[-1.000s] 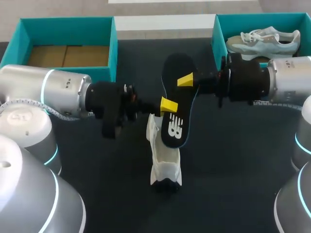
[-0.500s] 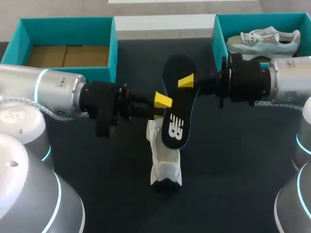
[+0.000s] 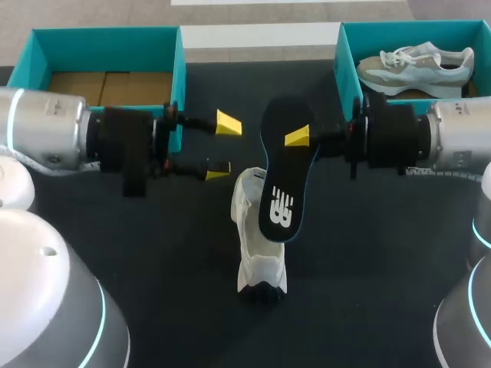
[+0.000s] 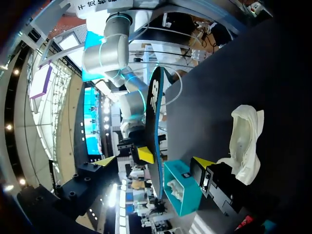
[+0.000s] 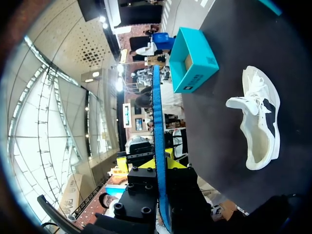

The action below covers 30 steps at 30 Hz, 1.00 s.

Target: Take the shoe out of the shoebox, open the shoe tongue, remove and reinsert the insole, then place the shoe into the shoebox

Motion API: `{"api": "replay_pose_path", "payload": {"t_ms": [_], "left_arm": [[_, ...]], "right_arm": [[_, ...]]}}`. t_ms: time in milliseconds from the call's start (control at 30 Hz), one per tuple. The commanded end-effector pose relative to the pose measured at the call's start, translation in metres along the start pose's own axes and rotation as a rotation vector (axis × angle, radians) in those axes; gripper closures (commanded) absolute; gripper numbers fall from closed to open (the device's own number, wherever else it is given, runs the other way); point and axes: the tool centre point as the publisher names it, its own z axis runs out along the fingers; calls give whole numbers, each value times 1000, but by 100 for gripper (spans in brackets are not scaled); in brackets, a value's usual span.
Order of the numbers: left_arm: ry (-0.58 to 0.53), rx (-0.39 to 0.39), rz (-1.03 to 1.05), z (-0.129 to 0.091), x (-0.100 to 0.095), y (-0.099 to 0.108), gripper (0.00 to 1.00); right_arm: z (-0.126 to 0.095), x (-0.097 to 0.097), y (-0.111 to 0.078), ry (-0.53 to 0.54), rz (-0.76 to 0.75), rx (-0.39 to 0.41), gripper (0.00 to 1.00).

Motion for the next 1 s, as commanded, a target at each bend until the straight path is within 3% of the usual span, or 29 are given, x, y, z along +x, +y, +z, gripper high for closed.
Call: {"api": "replay_pose_path", "payload": {"t_ms": [33, 133, 633, 867, 1000], "left_arm": [[355, -71, -27, 6, -22, 7, 0], [465, -92, 3, 12, -29, 13, 0], [465, -92, 3, 12, -29, 13, 0], [794, -56, -19, 23, -45, 1, 0], [891, -32, -16, 31, -53, -1, 0]], "right_arm": [[4, -5, -4, 4, 4, -11, 100], [5, -6, -5, 8, 6, -14, 100], [10, -9, -2, -6, 4, 6, 100], [10, -10, 1, -11, -2, 7, 100], [10, -10, 1, -11, -4, 4, 100]]}}
